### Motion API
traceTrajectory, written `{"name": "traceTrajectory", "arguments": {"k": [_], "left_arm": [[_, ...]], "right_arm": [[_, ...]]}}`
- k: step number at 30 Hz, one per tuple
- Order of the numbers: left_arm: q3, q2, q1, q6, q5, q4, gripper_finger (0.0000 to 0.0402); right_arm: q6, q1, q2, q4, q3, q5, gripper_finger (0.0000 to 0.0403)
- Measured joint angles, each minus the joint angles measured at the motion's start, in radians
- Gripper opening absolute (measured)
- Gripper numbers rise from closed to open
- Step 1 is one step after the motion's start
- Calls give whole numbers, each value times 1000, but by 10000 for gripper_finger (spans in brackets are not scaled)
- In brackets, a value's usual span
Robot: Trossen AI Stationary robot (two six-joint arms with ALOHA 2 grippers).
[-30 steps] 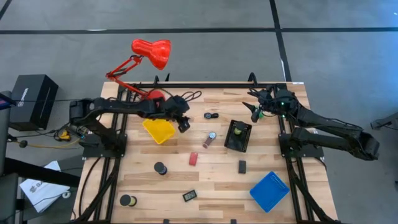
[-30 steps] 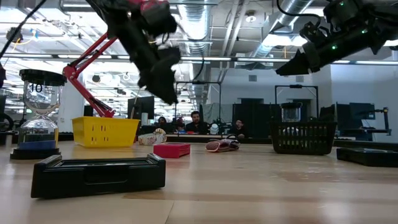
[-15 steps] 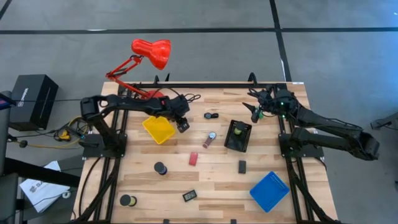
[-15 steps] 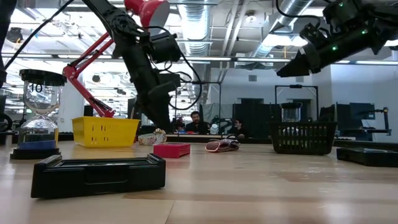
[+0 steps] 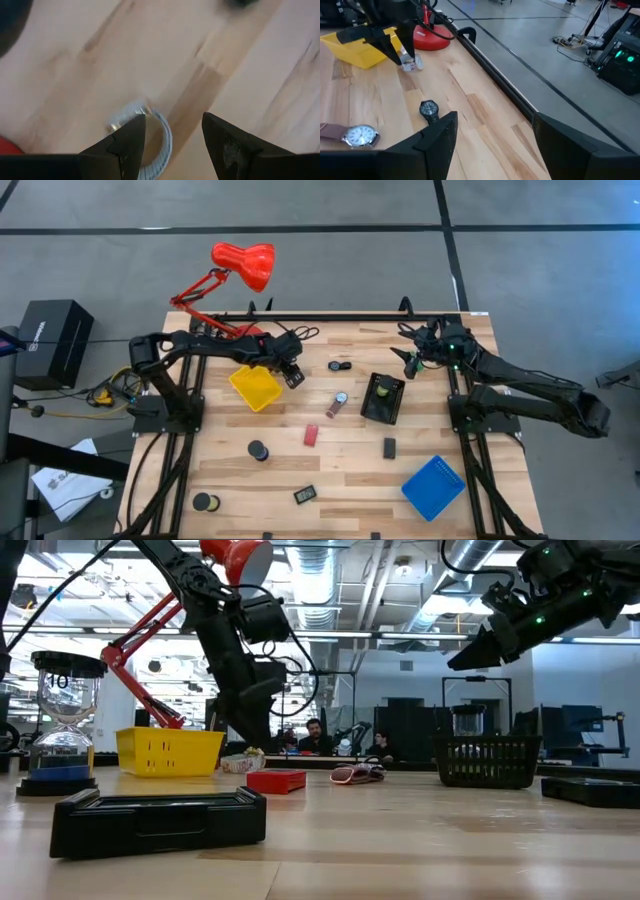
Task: Pick & Place Office items
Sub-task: Put the white wristwatch into the yellow bin
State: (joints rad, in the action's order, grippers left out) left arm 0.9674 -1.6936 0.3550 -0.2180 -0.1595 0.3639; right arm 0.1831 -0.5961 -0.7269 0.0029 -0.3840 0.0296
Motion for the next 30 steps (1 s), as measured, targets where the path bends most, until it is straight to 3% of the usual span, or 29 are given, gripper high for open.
{"name": "traceTrajectory", "arguments": {"k": [14, 19, 25, 30], "left_arm": [[-1, 29, -19, -7, -1, 27, 190], [-3, 38, 0, -83, -2, 29, 190], [-72, 36, 5, -154, -1, 18, 190], [-111, 35, 5, -115, -13, -63, 190]], "right_arm": [[0, 0, 0, 0, 0, 0, 249], [0, 0, 0, 1, 0, 0, 249], [0, 0, 0, 1, 0, 0, 249], [8, 0, 0, 3, 0, 0, 249]]}}
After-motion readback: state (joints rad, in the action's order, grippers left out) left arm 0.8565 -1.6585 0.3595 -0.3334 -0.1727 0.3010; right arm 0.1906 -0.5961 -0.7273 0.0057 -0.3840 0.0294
